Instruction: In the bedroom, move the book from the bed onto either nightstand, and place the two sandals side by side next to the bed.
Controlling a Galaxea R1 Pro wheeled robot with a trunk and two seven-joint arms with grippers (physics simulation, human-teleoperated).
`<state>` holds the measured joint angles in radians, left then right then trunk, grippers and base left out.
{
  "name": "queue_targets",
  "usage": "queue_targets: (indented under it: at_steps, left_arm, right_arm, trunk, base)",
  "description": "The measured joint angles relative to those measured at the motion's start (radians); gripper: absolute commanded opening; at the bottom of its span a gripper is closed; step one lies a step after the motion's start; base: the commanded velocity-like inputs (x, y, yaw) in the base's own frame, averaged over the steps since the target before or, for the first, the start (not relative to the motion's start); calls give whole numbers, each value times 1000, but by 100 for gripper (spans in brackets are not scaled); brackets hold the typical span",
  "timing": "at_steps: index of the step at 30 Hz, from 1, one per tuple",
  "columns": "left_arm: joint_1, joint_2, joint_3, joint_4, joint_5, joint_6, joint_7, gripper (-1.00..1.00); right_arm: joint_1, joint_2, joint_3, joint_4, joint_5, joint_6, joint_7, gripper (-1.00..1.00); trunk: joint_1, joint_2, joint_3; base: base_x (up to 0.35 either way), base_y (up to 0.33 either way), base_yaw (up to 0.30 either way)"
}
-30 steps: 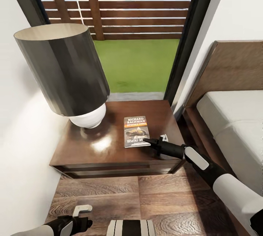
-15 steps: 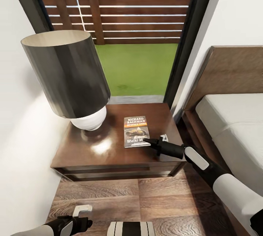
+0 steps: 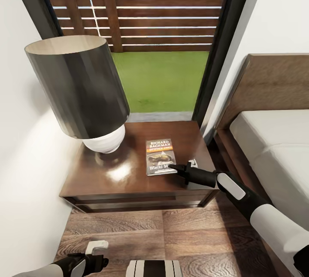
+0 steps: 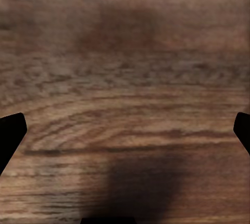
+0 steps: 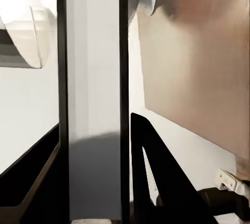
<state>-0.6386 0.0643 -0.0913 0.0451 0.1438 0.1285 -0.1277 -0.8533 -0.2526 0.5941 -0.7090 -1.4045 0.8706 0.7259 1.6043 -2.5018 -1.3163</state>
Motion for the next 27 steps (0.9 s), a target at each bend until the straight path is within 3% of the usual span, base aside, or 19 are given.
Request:
queue_targets:
  at_steps: [19,27]
  left_arm:
    - [0,0,0,0,0,0,0,100]
    - [0,0,0,0,0,0,0,100]
  right_arm:
    - [0,2,-5,45,-5,41,-26,-100]
    - [0,2,-5,46,-3,40,-26,-100]
  trunk:
    - [0,0,0]
    - [4,-2,-31]
  base:
    - [0,0,0]
    - [0,0,0]
